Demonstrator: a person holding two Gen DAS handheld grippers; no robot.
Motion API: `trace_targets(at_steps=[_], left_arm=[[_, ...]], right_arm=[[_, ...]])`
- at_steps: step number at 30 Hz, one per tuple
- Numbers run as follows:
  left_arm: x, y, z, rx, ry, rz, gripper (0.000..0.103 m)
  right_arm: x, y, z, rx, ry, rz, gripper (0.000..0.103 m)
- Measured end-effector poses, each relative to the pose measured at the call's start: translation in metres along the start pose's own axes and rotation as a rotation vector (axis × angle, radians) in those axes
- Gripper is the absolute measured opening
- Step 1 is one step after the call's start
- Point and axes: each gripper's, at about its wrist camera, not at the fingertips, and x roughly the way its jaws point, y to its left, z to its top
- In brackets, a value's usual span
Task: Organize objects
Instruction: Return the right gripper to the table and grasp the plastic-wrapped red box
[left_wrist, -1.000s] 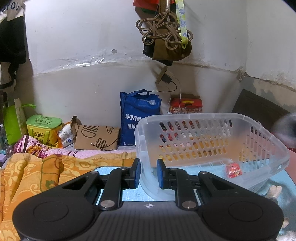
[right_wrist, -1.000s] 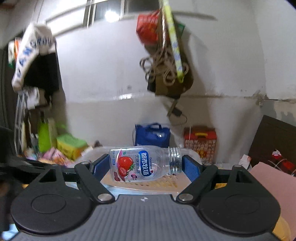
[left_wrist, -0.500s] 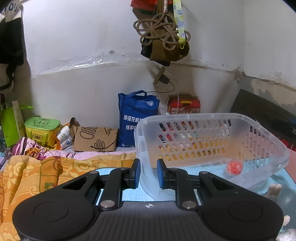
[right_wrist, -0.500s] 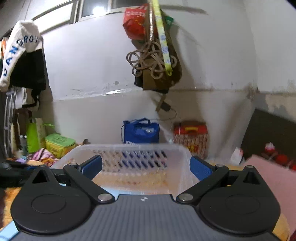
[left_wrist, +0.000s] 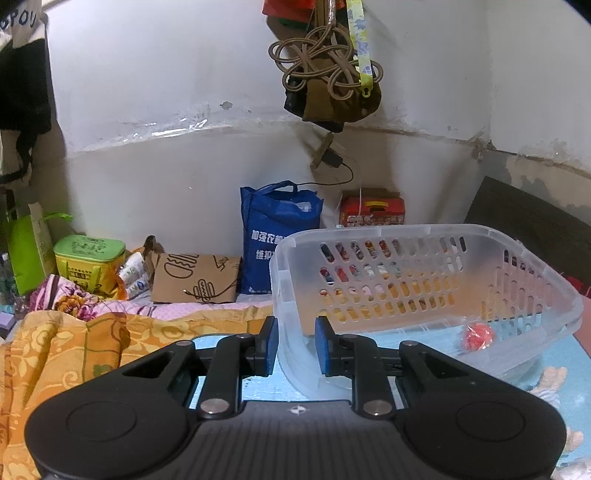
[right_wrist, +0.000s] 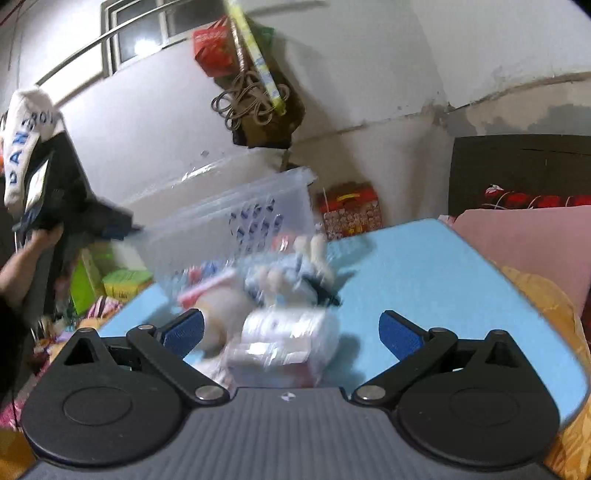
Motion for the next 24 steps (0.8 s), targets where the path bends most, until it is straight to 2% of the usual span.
trace_targets(at_steps=[4, 8, 11, 16, 18, 24], left_arm=[[0.0, -0.002, 0.0, 0.001, -0.005, 0.013, 0.026], [-0.002, -0.003, -0.002, 0.002, -0.017, 0.019, 0.026], [-0.001, -0.002, -0.003, 0.004, -0.026, 0.015, 0.026], [-0.001, -0.002, -0.004, 0.012, -0.036, 0.011, 0.027], [-0.001, -0.002, -0.005, 0.012, -0.038, 0.009, 0.027], [-0.001, -0.003, -0.005, 0.013, -0.039, 0.02, 0.027]], right_arm=[[0.001, 0.013, -0.014, -0.054, -0.029, -0.003, 0.103], [0.011, 0.021, -0.027, -0.133, -0.054, -0.065, 0.103], [0.009, 0.021, -0.037, -0.148, -0.09, -0.076, 0.102], [0.009, 0.017, -0.039, -0.147, -0.123, -0.083, 0.072], [0.01, 0.015, -0.039, -0.138, -0.125, -0.07, 0.067], [0.004, 0.01, -0.042, -0.135, -0.144, -0.058, 0.065]])
